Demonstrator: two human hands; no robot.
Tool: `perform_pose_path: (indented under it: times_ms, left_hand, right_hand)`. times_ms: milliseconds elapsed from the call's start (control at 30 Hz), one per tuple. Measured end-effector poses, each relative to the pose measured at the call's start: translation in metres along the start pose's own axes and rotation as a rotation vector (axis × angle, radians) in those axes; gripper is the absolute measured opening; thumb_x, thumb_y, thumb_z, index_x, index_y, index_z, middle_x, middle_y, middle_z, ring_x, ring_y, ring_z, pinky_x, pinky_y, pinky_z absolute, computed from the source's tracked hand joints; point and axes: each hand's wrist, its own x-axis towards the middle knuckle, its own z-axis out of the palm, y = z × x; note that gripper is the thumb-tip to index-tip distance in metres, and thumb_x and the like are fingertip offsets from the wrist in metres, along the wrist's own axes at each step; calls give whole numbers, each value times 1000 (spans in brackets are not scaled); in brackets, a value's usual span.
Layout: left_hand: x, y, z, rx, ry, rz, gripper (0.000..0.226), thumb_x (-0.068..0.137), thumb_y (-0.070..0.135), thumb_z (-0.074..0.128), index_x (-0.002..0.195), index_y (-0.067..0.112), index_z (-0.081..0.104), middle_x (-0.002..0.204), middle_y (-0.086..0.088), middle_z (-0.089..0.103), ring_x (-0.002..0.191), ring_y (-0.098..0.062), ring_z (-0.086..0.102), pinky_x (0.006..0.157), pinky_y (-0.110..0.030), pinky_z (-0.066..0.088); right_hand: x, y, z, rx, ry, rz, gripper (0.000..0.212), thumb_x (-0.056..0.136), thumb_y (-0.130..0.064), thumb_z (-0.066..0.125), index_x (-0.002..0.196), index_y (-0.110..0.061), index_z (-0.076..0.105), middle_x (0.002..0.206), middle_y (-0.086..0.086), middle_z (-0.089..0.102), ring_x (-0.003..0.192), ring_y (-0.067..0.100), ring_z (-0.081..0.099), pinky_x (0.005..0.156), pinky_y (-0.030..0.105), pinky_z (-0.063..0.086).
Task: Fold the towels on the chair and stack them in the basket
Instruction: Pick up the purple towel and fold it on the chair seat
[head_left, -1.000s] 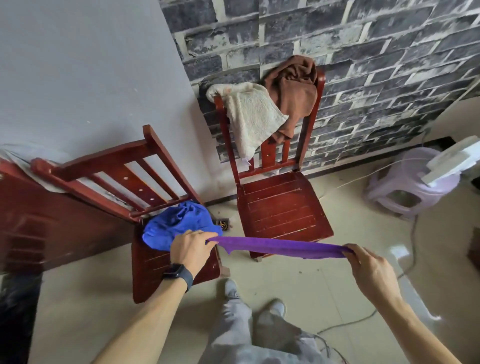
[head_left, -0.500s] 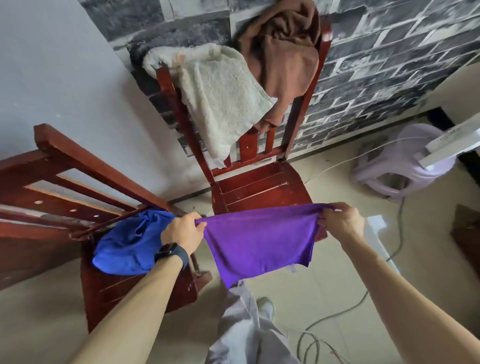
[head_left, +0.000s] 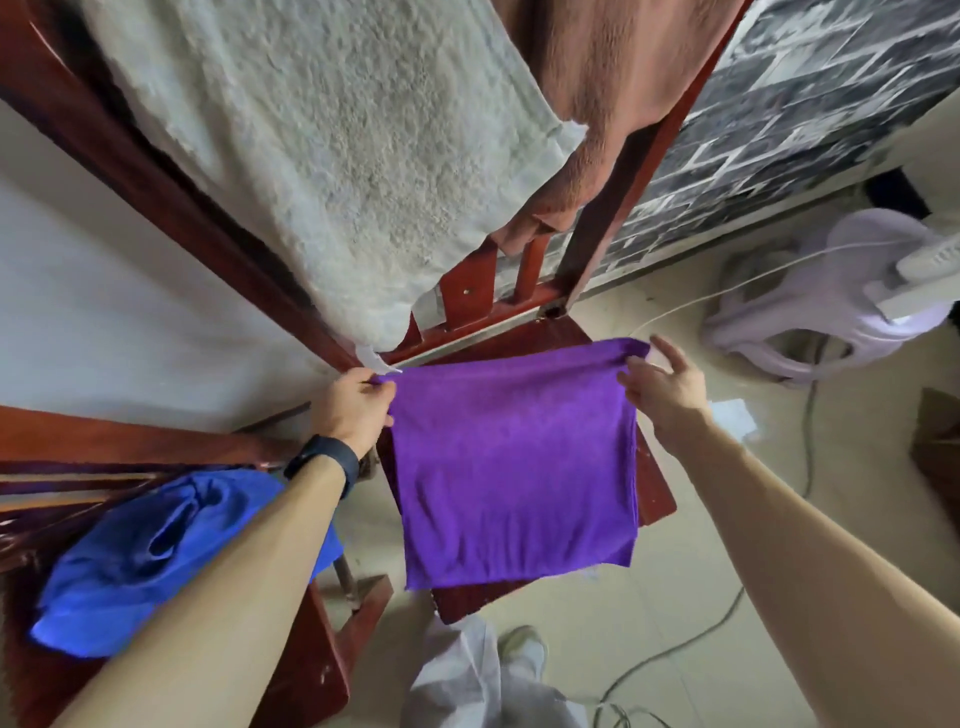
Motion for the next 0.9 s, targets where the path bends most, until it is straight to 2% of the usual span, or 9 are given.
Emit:
perform_pose_path:
  times_ms: [100,233,333,433,500,600,667,767,900]
  left_hand:
    - [3,-32,28,-99,-47,-26,57,67,44,69,121,35,51,95,12,69,81,-26,71,83,-39,56]
    - [-47,-88,57,2,-9,-147,41,81,23,71,119,16,58,107,-4,69,101,-27,66,94,-39,50]
    - [-77,-134,77,107,-10,-328,39,84,24,69,120,12,58,117,-10,66,115,-31,60,99,-38,44]
    - [-88,-177,96,101,-58,-405,43,87,31,64,125,12,55,123,-9,65,126,-30,54,106,-43,41]
    - [-89,-195,104,3,-99,-397,36,90,28,64,121,11,59,114,-8,70,113,-28,63,100,-41,47]
    - [-93,-206,107,-57,-73,-341,22,90,27,67,106,13,65,96,-8,72,92,-26,70,87,-35,53]
    - [-95,-206,106,-31,-39,-286,14,90,27,68,96,16,64,87,-4,71,83,-21,68,74,-25,47]
    - [-98,-212,102,7,4,-240,11,87,33,71,87,23,65,75,1,73,76,-17,72,73,-25,51]
    - [-109,-205,91,55,43,-213,14,88,32,70,91,19,70,69,-2,70,58,-2,64,55,-8,41]
  right_hand:
    - [-7,22,-2,-3,-123,95,74,92,2,62,145,-37,29,81,10,66,55,11,63,44,20,47]
    - [-34,105,-24,-311,25,212,57,75,-21,71,129,-16,54,89,7,69,70,22,63,70,36,51]
    - [-65,161,-46,-439,59,292,43,83,-24,70,121,-11,56,96,8,67,75,23,57,62,28,42]
    - [-65,216,-60,-384,30,373,46,93,-18,65,134,-5,50,120,15,65,74,23,54,60,27,41]
    - [-59,238,-63,-311,-35,393,47,97,-13,59,142,-6,45,122,15,61,77,20,54,66,30,43]
    - [-53,255,-60,-170,-90,387,31,101,-11,53,132,-18,49,96,9,60,78,19,51,65,30,39]
    - [-48,260,-56,-147,-84,354,24,100,-19,57,124,-19,53,94,5,61,81,18,57,67,31,45]
    - [-44,268,-53,-177,-35,309,18,98,-23,60,114,-15,58,90,6,66,81,21,62,66,32,50]
    - [-53,265,-57,-162,12,289,13,98,-22,59,108,-14,59,86,5,70,71,16,67,63,32,51]
